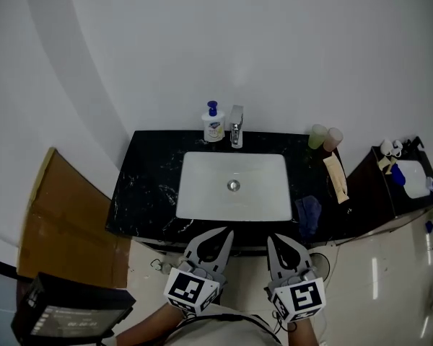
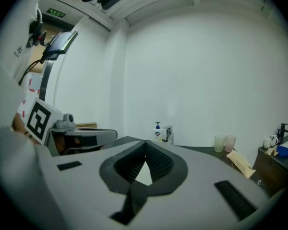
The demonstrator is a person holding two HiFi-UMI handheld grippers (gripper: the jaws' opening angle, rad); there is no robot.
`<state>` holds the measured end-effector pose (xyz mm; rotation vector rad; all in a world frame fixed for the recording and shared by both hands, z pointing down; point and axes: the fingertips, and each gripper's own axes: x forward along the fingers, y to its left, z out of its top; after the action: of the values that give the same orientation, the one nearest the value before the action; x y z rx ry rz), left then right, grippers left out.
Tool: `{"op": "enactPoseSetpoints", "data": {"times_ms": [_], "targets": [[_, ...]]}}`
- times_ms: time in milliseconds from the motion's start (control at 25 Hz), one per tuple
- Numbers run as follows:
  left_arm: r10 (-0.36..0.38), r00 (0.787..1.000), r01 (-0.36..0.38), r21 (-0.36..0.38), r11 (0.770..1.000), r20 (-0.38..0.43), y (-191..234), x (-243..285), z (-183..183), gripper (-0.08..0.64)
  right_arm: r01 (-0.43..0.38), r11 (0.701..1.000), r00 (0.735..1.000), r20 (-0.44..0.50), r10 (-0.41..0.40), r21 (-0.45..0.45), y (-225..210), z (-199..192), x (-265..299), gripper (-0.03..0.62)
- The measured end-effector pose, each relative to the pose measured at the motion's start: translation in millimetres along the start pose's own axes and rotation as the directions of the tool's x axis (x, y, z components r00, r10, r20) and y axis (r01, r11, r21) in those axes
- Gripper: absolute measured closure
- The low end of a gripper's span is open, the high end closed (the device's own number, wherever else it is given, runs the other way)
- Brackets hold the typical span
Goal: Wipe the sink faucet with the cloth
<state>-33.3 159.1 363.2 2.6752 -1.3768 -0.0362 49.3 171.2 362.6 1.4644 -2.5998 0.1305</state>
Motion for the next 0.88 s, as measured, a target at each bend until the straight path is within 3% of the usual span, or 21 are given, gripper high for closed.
{"op": "enactPoseSetpoints", "data": {"times_ms": [200, 440, 880], "targets": [[-0.055, 0.998, 0.055, 0.017, 0.998, -0.007, 51, 45, 7, 0.558, -0.001, 1.0, 1.0, 0.007, 0.001, -0.01, -12, 20, 73, 0.591], [-0.063, 0.998, 0.063, 0.008, 0.998, -0.02, 105, 79, 15, 0.558, 0.002, 0.999, 1.0, -0.011, -0.003, -0.032, -23, 30, 136, 0.591], [-0.082, 0.996, 0.082, -0.003, 0.997, -0.039, 113, 125, 8, 0.558, -0.025, 1.0, 1.0, -0.016, 0.025, 0.015, -47, 28, 167, 0.591]]}}
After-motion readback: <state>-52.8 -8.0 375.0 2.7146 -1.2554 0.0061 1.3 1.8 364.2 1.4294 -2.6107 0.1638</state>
